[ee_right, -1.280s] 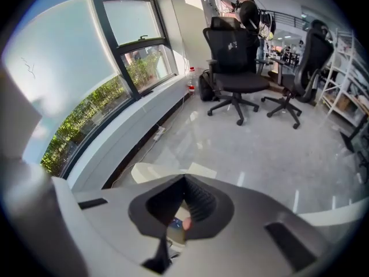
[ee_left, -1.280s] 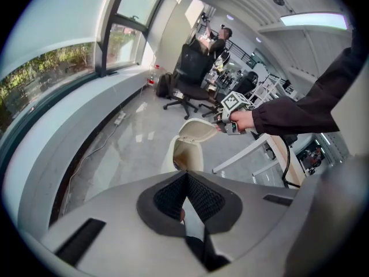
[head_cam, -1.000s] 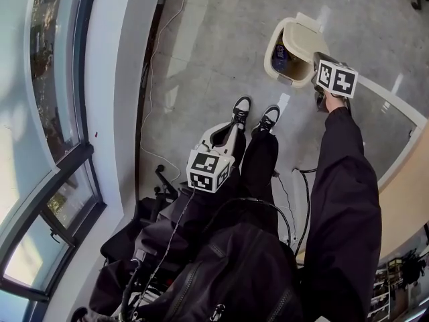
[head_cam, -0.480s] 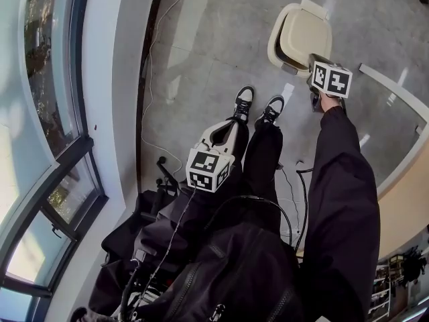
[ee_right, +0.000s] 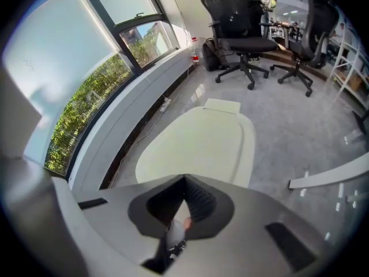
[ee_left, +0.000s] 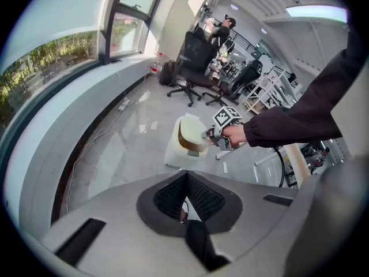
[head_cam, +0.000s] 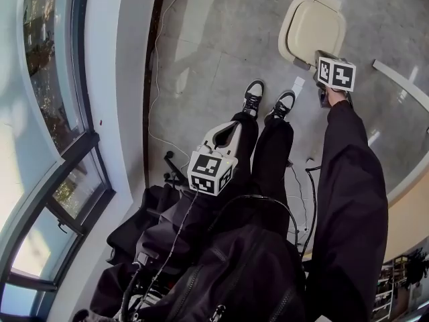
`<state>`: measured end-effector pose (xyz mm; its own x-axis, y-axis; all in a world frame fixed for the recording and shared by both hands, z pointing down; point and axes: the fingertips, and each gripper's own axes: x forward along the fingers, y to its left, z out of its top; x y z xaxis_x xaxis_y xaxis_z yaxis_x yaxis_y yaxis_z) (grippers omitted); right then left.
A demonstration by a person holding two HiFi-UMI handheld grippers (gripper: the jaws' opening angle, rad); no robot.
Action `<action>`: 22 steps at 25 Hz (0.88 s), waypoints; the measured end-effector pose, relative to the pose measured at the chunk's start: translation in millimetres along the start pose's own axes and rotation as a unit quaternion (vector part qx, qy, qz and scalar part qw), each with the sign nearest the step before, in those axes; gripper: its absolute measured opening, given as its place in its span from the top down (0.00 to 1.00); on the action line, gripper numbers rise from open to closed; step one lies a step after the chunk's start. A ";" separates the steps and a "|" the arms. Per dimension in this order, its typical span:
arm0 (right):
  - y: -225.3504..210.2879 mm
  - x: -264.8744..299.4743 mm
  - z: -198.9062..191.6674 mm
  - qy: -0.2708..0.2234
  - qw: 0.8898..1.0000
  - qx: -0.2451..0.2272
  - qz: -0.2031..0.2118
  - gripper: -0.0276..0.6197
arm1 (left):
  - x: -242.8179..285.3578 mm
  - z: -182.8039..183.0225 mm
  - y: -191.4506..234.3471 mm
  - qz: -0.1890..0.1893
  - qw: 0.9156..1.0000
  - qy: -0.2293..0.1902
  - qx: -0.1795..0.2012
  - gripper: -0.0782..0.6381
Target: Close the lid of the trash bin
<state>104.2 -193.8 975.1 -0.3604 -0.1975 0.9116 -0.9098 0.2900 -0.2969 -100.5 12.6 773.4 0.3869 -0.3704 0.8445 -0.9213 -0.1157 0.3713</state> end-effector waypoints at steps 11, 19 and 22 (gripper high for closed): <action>-8.4 37.8 -19.5 0.025 1.000 -0.013 -0.007 0.95 | 2.7 -13.6 15.7 0.013 1.000 0.005 -0.013 0.89; -9.5 45.6 -22.8 0.031 0.999 -0.025 -0.009 0.95 | 5.9 -12.5 15.9 0.012 1.000 0.005 -0.016 0.89; -9.5 47.0 -23.4 0.035 0.999 -0.030 -0.011 0.95 | 7.2 -11.1 14.5 0.010 1.000 0.005 -0.015 0.89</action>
<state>100.7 -183.8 1027.4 -0.3223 -0.1389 0.9364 -0.9030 0.3421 -0.2601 -110.5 18.5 789.2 0.3680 -0.3631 0.8560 -0.9276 -0.0801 0.3649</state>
